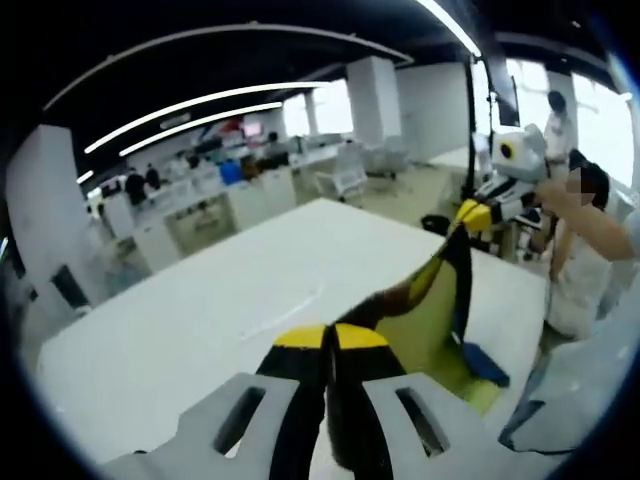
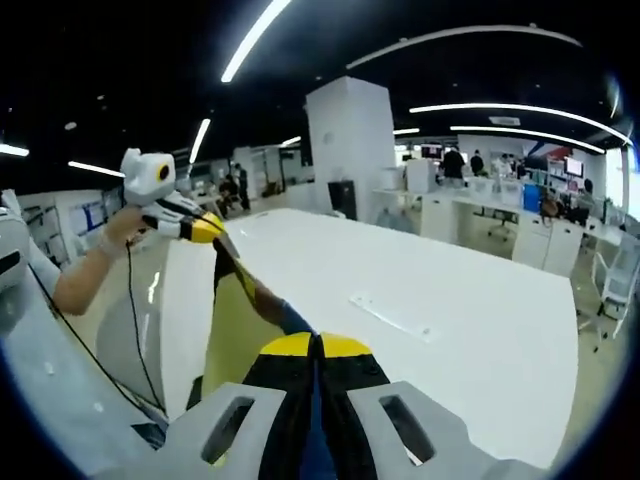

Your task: Fold the garment on the visible template until the final outline fits inside the template.

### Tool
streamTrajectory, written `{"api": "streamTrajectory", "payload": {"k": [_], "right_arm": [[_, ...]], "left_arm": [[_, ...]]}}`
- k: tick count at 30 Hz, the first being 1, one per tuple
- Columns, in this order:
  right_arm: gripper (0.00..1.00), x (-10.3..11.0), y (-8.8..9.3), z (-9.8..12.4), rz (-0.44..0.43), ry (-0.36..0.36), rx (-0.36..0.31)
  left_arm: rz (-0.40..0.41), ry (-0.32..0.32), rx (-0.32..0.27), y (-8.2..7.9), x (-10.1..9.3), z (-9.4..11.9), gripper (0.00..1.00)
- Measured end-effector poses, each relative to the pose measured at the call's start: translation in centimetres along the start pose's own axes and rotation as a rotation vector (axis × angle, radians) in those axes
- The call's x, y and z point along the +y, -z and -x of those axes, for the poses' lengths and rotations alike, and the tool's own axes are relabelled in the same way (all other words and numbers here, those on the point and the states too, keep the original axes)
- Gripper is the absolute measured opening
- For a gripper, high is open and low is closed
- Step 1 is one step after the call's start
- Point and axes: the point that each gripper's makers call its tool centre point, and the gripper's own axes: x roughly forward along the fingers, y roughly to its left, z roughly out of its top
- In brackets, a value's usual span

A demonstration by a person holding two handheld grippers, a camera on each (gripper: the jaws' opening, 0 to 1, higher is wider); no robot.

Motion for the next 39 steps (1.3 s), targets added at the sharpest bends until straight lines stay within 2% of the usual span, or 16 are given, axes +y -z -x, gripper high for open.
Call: {"api": "streamTrajectory", "payload": {"k": [4,8,16,25,29,39], "right_arm": [[0.01,-1.7,1.0,-1.2,-0.040,0.023,0.015],[0.01,-3.1,2.7,-2.6,-0.024,0.068,0.066],[0.01,-5.5,4.6,-5.3,-0.033,0.123,0.112],[0.01,-7.7,5.9,-7.9,-0.067,0.178,0.115],[0.01,-8.7,6.7,-8.9,-0.076,0.204,0.128],[0.01,-10.7,8.3,-11.5,-0.121,0.255,0.154]], "left_arm": [[0.044,0.010,-0.006,0.7,0.8,-2.0,0.00],[0.073,0.016,0.007,1.9,1.5,-4.1,0.00],[0.171,0.013,0.043,4.6,3.3,-7.9,0.00],[0.226,-0.024,0.033,6.1,4.8,-11.0,0.00],[0.224,-0.034,0.055,7.0,5.2,-12.3,0.00],[0.296,-0.074,0.079,9.2,6.6,-14.9,0.00]]}}
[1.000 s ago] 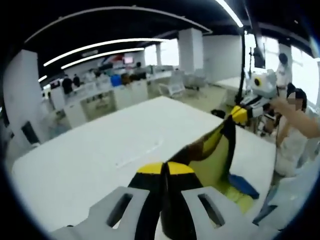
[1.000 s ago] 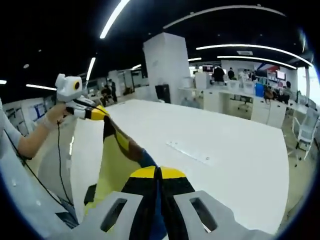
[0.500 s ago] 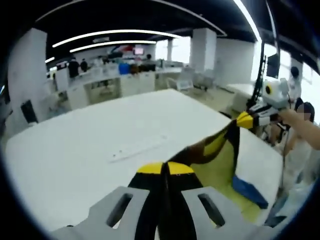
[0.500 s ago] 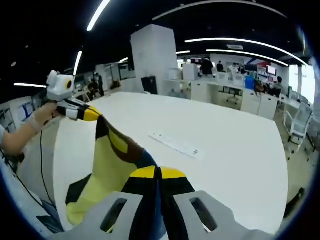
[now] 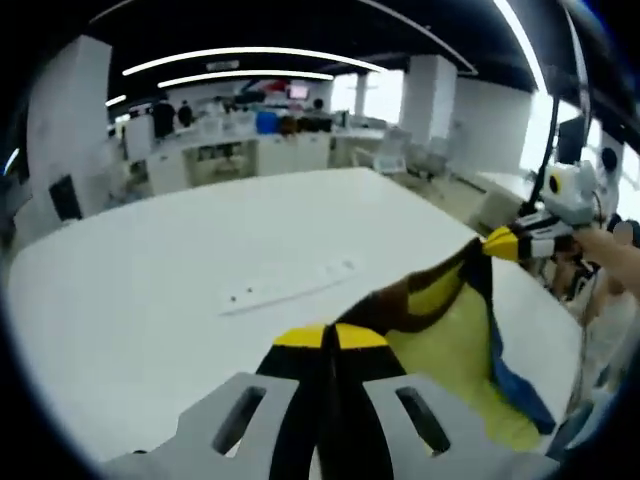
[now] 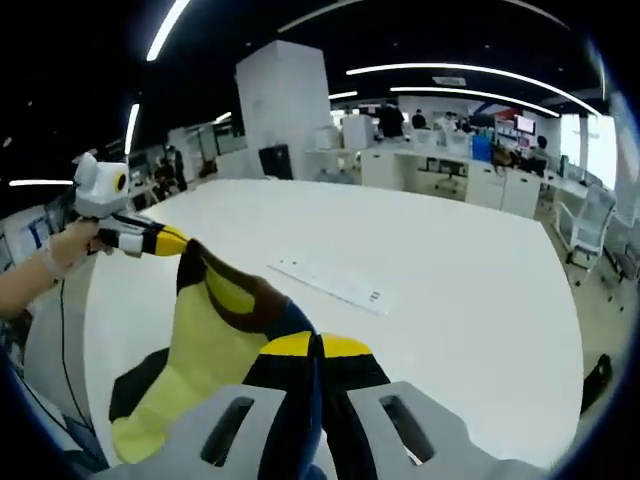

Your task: Fold the garment on the visible template until the final outline fits inside the template.

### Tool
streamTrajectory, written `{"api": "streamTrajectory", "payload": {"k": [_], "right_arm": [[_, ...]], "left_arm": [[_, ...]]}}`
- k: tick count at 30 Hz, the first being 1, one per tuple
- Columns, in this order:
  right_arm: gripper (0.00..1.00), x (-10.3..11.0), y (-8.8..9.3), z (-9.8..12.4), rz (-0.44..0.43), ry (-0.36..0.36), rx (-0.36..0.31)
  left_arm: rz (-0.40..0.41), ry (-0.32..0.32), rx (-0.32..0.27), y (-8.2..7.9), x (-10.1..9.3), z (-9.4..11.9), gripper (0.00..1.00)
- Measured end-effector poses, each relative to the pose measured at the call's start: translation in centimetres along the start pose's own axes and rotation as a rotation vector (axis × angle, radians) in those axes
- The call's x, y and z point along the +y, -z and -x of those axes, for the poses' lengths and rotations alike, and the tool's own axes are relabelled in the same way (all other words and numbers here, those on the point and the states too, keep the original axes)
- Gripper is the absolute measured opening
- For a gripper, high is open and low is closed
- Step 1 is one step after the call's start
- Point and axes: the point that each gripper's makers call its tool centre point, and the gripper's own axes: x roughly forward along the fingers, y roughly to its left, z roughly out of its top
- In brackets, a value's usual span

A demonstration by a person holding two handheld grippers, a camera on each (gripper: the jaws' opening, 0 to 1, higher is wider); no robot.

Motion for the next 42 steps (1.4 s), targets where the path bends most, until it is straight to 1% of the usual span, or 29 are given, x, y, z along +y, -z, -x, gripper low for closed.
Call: {"api": "streamTrajectory", "payload": {"k": [4,7,9,15,20,21,22,23,25,27,29,30,33,36,40,42], "right_arm": [[0.01,-0.8,0.7,-1.0,0.003,0.038,0.018],[0.01,-1.0,1.3,-1.6,0.004,0.043,0.043],[0.01,-1.2,1.6,-2.0,-0.001,0.047,0.048],[0.01,-2.3,2.6,-3.1,-0.026,0.070,0.051],[0.01,-2.5,3.4,-3.9,-0.028,0.078,0.076],[0.01,-2.4,3.5,-3.9,-0.027,0.077,0.078],[0.01,-2.4,3.7,-4.2,-0.014,0.080,0.088],[0.01,-2.4,3.7,-4.3,-0.012,0.082,0.090],[0.02,-2.6,4.0,-4.4,-0.003,0.100,0.101],[0.02,-3.1,3.9,-4.4,0.035,0.137,0.099],[0.06,-2.8,4.2,-4.5,0.012,0.117,0.107],[0.07,-2.9,4.3,-4.4,0.008,0.118,0.104],[0.08,-3.0,4.8,-4.4,0.011,0.113,0.113],[0.11,-3.5,5.1,-4.3,0.004,0.117,0.121],[0.15,-3.5,5.2,-4.2,-0.004,0.111,0.122],[0.16,-3.5,5.1,-4.1,0.007,0.113,0.120]], "left_arm": [[0.027,-0.010,0.001,0.2,0.2,-0.7,0.00],[0.033,-0.018,0.010,0.6,0.4,-1.5,0.00],[0.039,-0.034,0.015,1.0,0.7,-2.2,0.00],[0.063,-0.034,0.025,2.0,0.9,-3.3,0.00],[0.049,-0.032,0.051,2.7,1.0,-4.2,0.00],[0.028,-0.029,0.066,2.9,1.0,-4.4,0.00],[-0.027,-0.040,0.104,3.5,1.3,-4.6,0.00],[-0.036,-0.047,0.110,3.6,1.4,-4.7,0.00],[0.001,-0.045,0.092,3.3,1.4,-5.0,0.00],[0.002,-0.027,0.081,3.1,1.1,-5.0,0.00],[-0.007,-0.029,0.077,3.2,1.0,-5.0,0.00],[-0.007,-0.040,0.074,3.4,1.3,-5.0,0.01],[0.014,-0.041,0.063,3.5,1.7,-4.8,0.06],[0.006,-0.046,0.058,3.5,1.8,-4.7,0.09],[0.006,-0.034,0.066,3.8,1.5,-4.6,0.12],[0.004,-0.031,0.071,3.8,1.3,-4.5,0.15]]}}
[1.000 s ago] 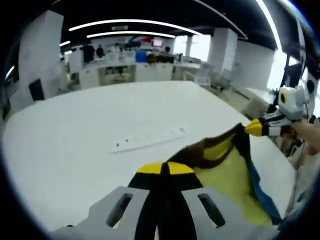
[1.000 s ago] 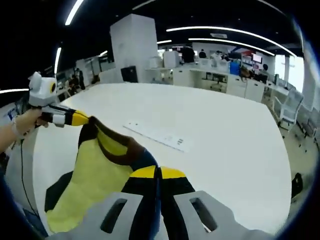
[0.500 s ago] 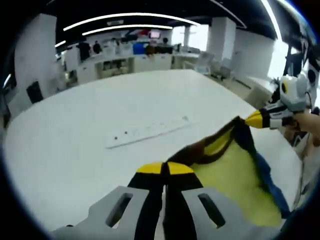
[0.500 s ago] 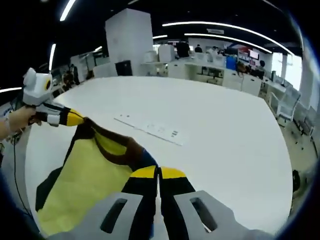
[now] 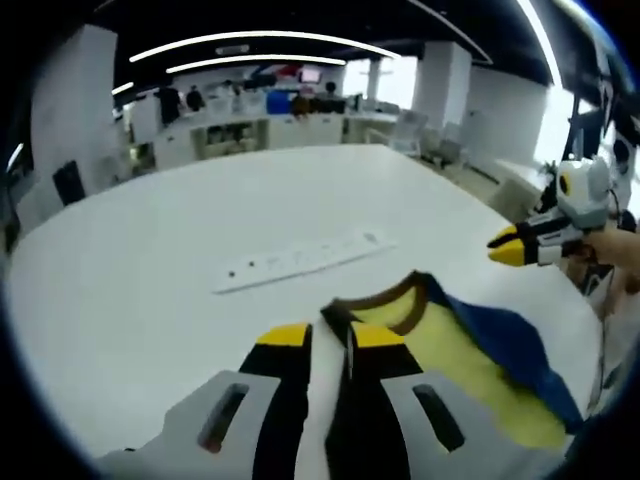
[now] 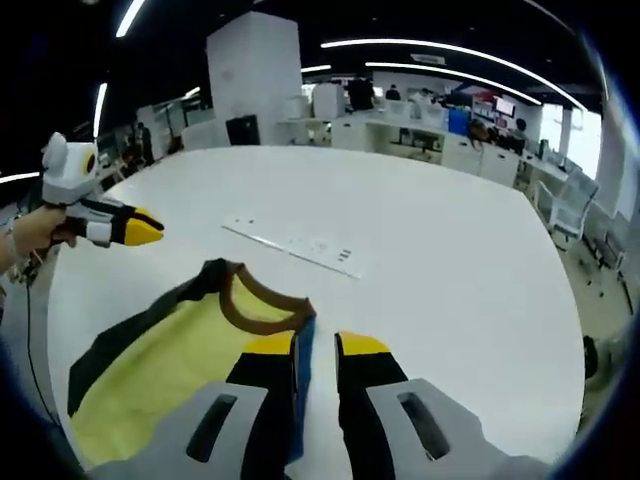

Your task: Fold the garment on the visible template until the final outline fits inside the template.

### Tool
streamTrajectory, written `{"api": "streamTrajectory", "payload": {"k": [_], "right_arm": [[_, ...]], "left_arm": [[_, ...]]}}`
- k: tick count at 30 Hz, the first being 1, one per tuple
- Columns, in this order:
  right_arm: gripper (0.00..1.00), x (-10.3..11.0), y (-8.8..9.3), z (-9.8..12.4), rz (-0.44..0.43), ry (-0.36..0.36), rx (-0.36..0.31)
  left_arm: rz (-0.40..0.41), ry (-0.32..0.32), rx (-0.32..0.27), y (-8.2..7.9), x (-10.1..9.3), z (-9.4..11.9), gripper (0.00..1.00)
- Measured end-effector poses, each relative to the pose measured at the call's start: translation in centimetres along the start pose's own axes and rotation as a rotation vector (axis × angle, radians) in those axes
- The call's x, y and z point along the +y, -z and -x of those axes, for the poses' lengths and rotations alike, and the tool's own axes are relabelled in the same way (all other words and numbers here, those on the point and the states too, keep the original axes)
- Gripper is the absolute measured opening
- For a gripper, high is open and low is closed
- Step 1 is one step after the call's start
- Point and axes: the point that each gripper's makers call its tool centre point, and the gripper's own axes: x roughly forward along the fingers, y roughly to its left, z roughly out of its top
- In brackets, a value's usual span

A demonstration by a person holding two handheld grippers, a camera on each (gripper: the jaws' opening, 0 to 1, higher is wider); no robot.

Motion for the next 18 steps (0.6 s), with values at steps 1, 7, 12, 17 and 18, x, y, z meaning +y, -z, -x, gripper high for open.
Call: {"api": "streamTrajectory", "payload": {"k": [1,7,12,17,18], "right_arm": [[0.16,0.0,0.0,0.0,0.002,0.000,-0.001],[0.21,0.4,0.3,0.4,0.003,-0.019,0.003],[0.26,0.7,1.0,1.0,0.000,-0.038,0.012],[0.34,0.9,1.6,1.8,-0.009,-0.046,0.019],[0.36,1.0,1.6,2.0,-0.011,-0.047,0.016]], "left_arm": [[-0.003,0.001,0.000,0.0,-0.1,0.0,0.16],[-0.042,0.027,0.007,-0.2,-1.3,0.3,0.25],[-0.068,0.059,0.016,-0.3,-2.1,1.0,0.28],[-0.095,0.073,0.009,-0.6,-2.5,1.8,0.34],[-0.104,0.081,0.012,-0.5,-2.6,2.0,0.36]]}}
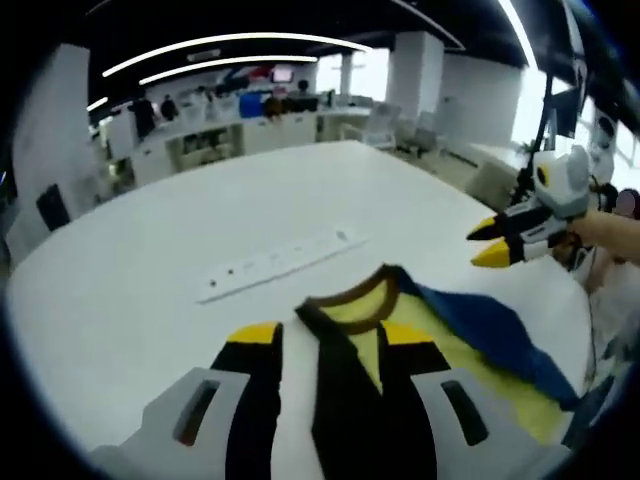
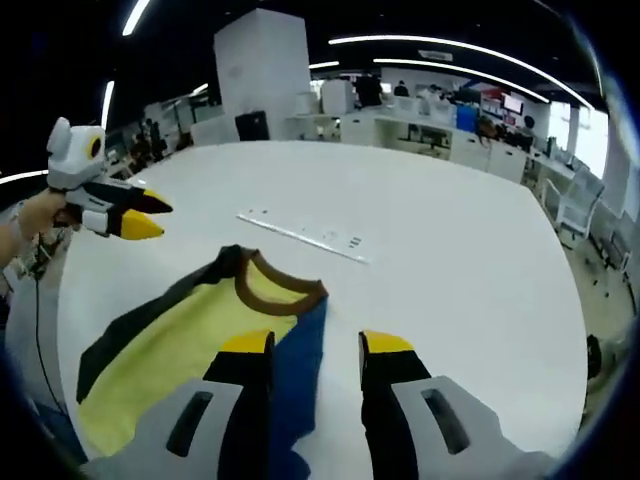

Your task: Fold the garment on the visible template until the final outline fits inside the template.

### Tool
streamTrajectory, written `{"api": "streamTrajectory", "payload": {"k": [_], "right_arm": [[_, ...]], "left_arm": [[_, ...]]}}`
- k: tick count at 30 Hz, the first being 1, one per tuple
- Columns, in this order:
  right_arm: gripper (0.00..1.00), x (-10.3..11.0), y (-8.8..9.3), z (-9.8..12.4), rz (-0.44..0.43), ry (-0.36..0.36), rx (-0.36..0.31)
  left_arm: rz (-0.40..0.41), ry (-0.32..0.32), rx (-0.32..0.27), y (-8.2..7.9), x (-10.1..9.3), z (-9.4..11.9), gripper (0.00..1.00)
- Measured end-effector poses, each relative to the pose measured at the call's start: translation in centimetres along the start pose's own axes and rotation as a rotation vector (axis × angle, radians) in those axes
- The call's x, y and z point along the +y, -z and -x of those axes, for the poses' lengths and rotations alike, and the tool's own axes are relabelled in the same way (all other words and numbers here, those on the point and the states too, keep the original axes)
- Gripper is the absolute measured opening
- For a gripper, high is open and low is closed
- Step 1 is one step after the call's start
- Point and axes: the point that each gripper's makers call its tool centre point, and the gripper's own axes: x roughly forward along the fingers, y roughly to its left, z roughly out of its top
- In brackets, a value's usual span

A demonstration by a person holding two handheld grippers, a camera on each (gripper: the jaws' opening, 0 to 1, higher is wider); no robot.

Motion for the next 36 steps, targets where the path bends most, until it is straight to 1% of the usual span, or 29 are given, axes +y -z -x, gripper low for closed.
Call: {"api": "streamTrajectory", "payload": {"k": [3,5,7,11,12,13,14,15,16,19,23,27,29,31,33,35,36], "right_arm": [[0.37,0.2,-0.2,0.5,0.004,0.000,-0.017],[0.39,0.4,-0.2,0.9,0.004,-0.005,-0.021],[0.42,0.6,0.0,1.3,0.010,-0.008,-0.023],[0.46,0.9,0.7,2.2,0.033,-0.016,-0.017],[0.47,0.9,0.8,2.3,0.033,-0.015,-0.017],[0.47,0.9,0.9,2.5,0.034,-0.016,-0.018],[0.49,0.9,1.0,2.7,0.033,-0.018,-0.021],[0.51,1.0,1.0,3.0,0.032,-0.017,-0.025],[0.54,1.1,0.9,3.3,0.037,-0.018,-0.032],[0.58,1.9,0.9,4.1,0.057,-0.041,-0.044],[0.63,2.6,1.0,4.9,0.080,-0.054,-0.046],[0.72,3.4,1.1,6.0,0.111,-0.062,-0.053],[0.73,3.8,1.0,6.8,0.124,-0.079,-0.062],[0.76,4.3,0.9,7.4,0.135,-0.088,-0.071],[0.81,4.7,0.8,7.9,0.155,-0.092,-0.075],[0.89,4.9,0.6,8.2,0.186,-0.085,-0.079],[0.91,5.1,0.6,8.3,0.201,-0.085,-0.076]], "left_arm": [[-0.022,0.014,0.012,0.2,-0.4,0.4,0.42],[-0.038,0.013,0.008,0.1,-0.4,0.9,0.45],[-0.051,0.013,0.010,0.1,-0.3,1.3,0.49],[-0.083,0.023,0.002,0.0,-0.6,2.3,0.52],[-0.085,0.025,0.002,0.0,-0.7,2.4,0.55],[-0.086,0.020,0.000,0.0,-0.7,2.6,0.59],[-0.095,0.001,-0.009,-0.2,-0.5,2.8,0.65],[-0.108,0.001,-0.011,-0.2,-0.5,3.0,0.72],[-0.122,0.005,-0.020,-0.3,-0.6,3.3,0.74],[-0.124,0.019,-0.016,-0.1,-0.8,4.1,0.71],[-0.147,0.037,-0.029,-0.3,-1.4,4.9,0.78],[-0.156,0.065,-0.042,-0.7,-2.3,6.0,0.82],[-0.165,0.080,-0.062,-1.0,-2.8,6.8,0.83],[-0.175,0.082,-0.060,-0.9,-2.9,7.2,0.87],[-0.185,0.086,-0.059,-0.8,-3.1,7.6,0.88],[-0.188,0.091,-0.060,-0.8,-3.3,7.9,0.89],[-0.190,0.094,-0.063,-0.8,-3.5,8.0,0.90]]}}
